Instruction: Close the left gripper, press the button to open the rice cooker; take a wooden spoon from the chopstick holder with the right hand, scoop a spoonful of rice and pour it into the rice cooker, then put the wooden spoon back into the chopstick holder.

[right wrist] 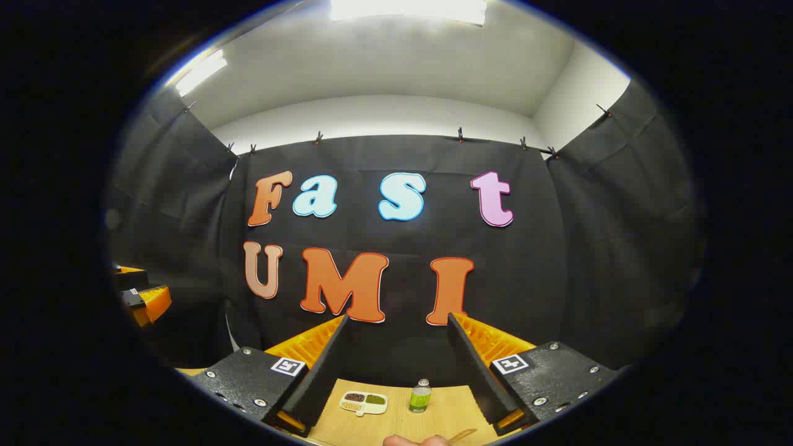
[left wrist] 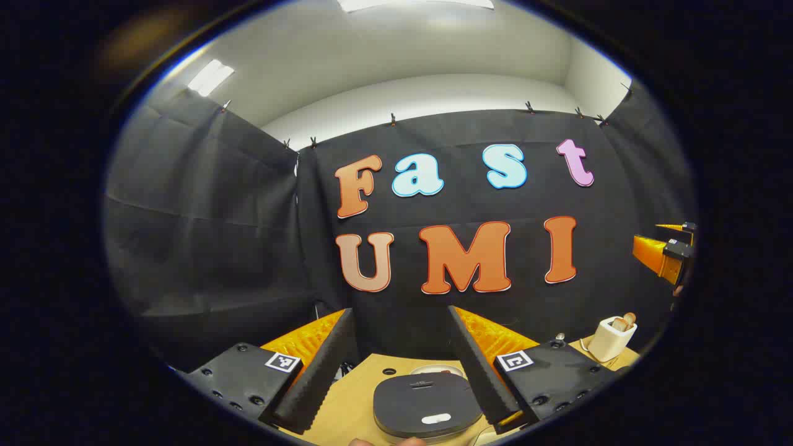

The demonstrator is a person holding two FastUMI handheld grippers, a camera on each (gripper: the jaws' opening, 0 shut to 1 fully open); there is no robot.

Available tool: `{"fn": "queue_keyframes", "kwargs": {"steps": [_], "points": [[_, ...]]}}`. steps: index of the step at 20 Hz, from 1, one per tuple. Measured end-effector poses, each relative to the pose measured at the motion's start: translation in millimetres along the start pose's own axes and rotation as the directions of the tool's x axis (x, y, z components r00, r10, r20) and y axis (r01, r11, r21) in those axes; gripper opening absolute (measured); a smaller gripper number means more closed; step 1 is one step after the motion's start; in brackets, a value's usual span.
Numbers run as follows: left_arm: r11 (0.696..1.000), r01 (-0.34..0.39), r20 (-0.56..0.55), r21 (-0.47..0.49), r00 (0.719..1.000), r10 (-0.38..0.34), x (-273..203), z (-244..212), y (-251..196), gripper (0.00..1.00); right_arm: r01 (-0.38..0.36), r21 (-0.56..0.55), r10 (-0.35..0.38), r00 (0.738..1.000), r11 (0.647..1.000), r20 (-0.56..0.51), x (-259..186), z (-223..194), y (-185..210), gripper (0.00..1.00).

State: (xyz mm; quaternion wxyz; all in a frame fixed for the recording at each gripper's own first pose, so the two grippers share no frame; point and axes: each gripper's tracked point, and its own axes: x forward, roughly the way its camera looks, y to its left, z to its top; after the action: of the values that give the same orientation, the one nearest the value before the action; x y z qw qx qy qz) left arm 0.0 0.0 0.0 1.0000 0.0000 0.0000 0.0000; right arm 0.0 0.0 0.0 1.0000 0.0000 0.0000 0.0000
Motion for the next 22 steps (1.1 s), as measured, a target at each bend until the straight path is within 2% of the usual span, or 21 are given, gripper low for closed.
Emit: {"fn": "queue_keyframes", "kwargs": {"steps": [2, 4, 5, 6, 8, 10, 11, 20, 21, 22], "points": [[1.0, -0.002, 0.002, -0.004, 1.0, 0.002, 0, 3, -4, 0.99, 0.007, 0.001, -0.007, 1.0, 1.0, 0.003, -2, 0, -9, 0.97], [1.0, 0.02, -0.006, -0.006, 1.0, -0.02, 1, 1, -14, 0.97, 0.014, -0.007, -0.014, 1.0, 1.0, 0.007, -4, 0, -15, 0.94], [1.0, 0.027, -0.007, -0.008, 1.0, -0.027, 1, 2, -19, 0.97, 0.015, -0.014, -0.015, 1.0, 1.0, 0.011, -5, 0, -17, 0.97], [1.0, 0.029, -0.004, -0.011, 1.0, -0.029, 1, 3, -21, 0.97, 0.013, -0.017, -0.013, 1.0, 1.0, 0.013, -6, 0, -18, 0.94], [0.999, 0.039, 0.005, -0.012, 0.999, -0.039, 0, 6, -25, 0.99, 0.005, -0.013, -0.005, 1.0, 1.0, 0.012, -9, 0, -16, 0.97], [0.998, 0.057, 0.014, -0.006, 0.998, -0.057, 0, 9, -31, 0.97, 0.003, -0.013, -0.003, 1.0, 1.0, 0.011, -8, -1, -16, 0.97], [0.998, 0.062, 0.017, -0.003, 0.998, -0.062, 0, 11, -31, 0.97, 0.005, -0.014, -0.005, 1.0, 1.0, 0.009, -11, -1, -18, 0.94], [0.997, 0.072, 0.019, 0.0, 0.997, -0.072, 4, 11, -22, 0.97, 0.032, -0.022, -0.032, 0.999, 0.999, -0.023, -14, -11, -22, 0.94], [0.998, 0.069, 0.023, 0.009, 0.997, -0.069, 4, 12, -21, 1.0, 0.029, -0.018, -0.03, 0.999, 0.999, -0.028, -15, -12, -20, 0.94], [0.997, 0.07, 0.025, 0.021, 0.997, -0.071, 5, 12, -20, 0.93, 0.029, -0.015, -0.029, 0.999, 0.999, -0.034, -14, -14, -20, 0.94]]}}
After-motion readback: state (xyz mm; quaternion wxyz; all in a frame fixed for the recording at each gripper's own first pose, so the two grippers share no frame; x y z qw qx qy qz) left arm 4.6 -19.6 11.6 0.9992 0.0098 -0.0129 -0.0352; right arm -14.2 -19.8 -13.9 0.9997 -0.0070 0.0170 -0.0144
